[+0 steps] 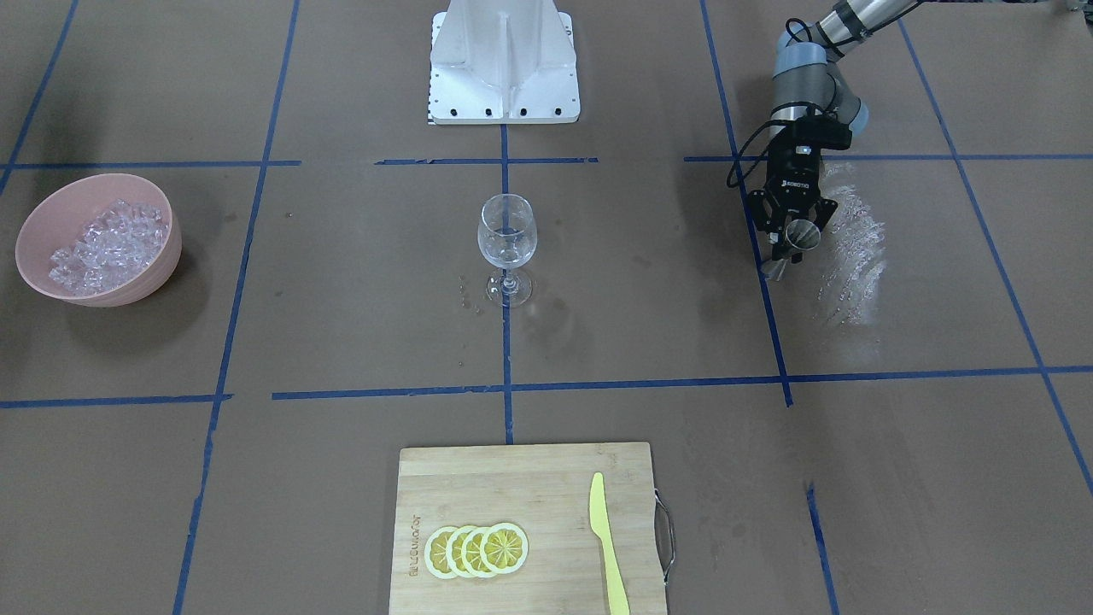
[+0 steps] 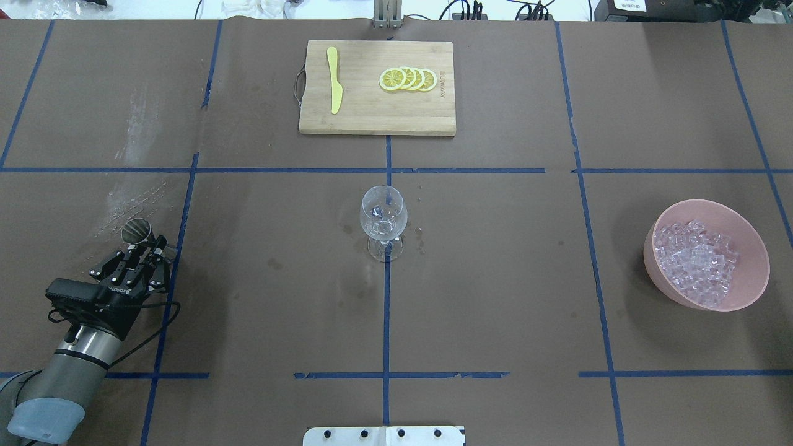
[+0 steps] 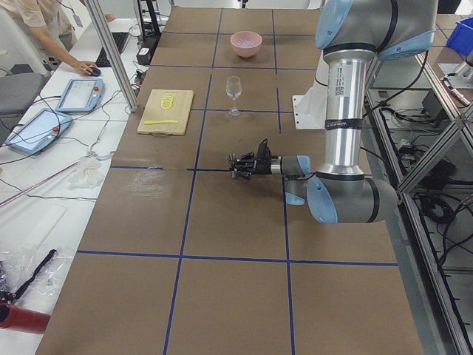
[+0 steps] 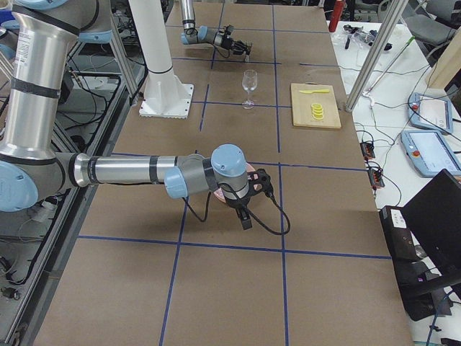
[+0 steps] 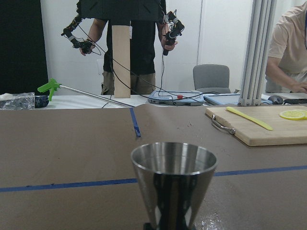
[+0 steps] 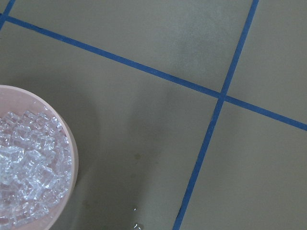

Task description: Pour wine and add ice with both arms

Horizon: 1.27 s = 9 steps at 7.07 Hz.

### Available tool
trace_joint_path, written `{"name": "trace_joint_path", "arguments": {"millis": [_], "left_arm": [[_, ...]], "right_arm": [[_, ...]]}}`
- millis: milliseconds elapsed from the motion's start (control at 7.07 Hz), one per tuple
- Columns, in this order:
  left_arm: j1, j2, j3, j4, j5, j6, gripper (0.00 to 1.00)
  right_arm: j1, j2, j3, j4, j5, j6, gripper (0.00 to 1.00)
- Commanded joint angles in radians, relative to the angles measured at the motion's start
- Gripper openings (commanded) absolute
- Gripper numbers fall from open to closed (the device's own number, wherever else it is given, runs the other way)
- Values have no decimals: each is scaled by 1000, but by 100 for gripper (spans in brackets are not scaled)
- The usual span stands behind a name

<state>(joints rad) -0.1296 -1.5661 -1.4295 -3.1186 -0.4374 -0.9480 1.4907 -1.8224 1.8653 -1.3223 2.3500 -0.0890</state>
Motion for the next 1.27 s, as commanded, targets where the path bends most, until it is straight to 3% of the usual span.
{"name": "trace_joint_path", "arguments": {"millis": [0,142,283,708,991,1132], "left_arm": [[-1,0,3,0,0,1,41],[1,1,1,-2,0,5,60],[1,0,-5,-3,35,12,98],[-2,3,-70,-18,167,18,99],[-4,9,-121,-47,192,90,99],[-4,12,-156,-131,180,213,99]], "right_arm": [[0,0,1,0,0,0,100],[-1,0,2,0,0,0,100],[-1,0,5,0,0,0,100],[0,0,5,0,0,0,100],[0,0,5,0,0,0,100],[0,0,5,0,0,2,100]]}}
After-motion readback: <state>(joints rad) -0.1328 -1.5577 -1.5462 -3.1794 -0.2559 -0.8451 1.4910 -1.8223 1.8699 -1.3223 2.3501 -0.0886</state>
